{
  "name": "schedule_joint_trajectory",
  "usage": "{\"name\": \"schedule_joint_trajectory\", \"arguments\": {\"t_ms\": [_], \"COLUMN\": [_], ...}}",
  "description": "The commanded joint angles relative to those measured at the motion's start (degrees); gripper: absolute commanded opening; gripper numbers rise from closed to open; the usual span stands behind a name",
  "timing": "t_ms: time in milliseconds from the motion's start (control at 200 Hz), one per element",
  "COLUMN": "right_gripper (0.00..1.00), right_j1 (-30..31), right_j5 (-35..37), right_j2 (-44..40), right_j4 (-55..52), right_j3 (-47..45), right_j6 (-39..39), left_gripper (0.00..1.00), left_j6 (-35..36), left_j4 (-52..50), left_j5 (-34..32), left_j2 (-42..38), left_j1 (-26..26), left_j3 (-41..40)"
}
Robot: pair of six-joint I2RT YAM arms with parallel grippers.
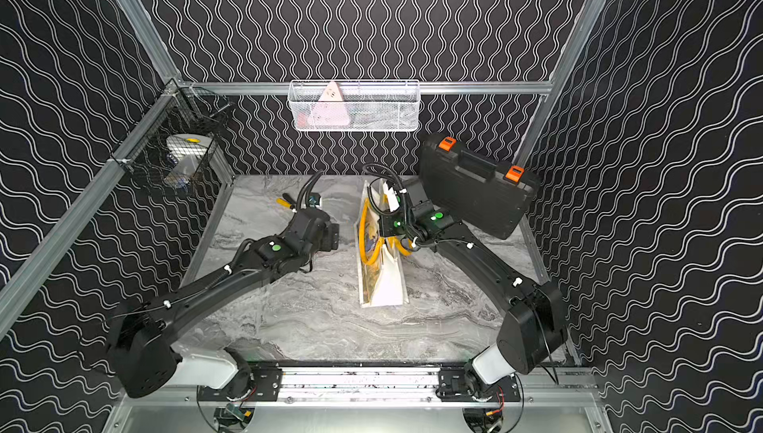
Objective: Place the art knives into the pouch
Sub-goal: Close the pouch at the center of the board.
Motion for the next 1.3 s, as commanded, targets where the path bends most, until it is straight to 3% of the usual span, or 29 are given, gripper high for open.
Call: {"name": "schedule_joint_trajectory", "arguments": {"t_ms": [0, 95, 215, 400, 560, 1296], "right_gripper": [0.0, 0.06, 0.23, 0.39, 0.52, 0.56], "right_j1": [0.05, 0.05, 0.19, 0.14, 0.17, 2.09], "right_j5": [-0.88, -1.34, -1.19, 0.92, 3.28, 1.5], "right_j2": [0.21, 0.13, -0.38, -0.39, -1.47, 1.34], "right_j4": [1.03, 1.51, 2.21, 1.17, 1.42, -0.48], "right_j3": [0.37, -0.23, -1.23, -0.44, -0.46, 2.43], "right_j6": [-0.01, 0.48, 0.79, 0.09, 0.43, 2.15], "left_gripper": [0.87, 0.87, 0.87, 0.88, 0.88, 0.88], "left_j6": [0.92, 0.87, 1.04, 4.97, 6.61, 7.37], "left_j4": [-0.61, -2.18, -2.06, 6.44, 10.15, 11.22], "left_j5": [-5.48, -8.4, -10.04, -8.42, -11.17, -10.67], "left_j2": [-1.21, -0.15, 0.25, -3.33, -6.17, -6.81], "left_j1": [1.44, 2.19, 2.57, 3.5, 3.72, 3.82], "left_j3": [-2.58, -3.39, -5.44, -12.26, -16.02, -17.53]}}
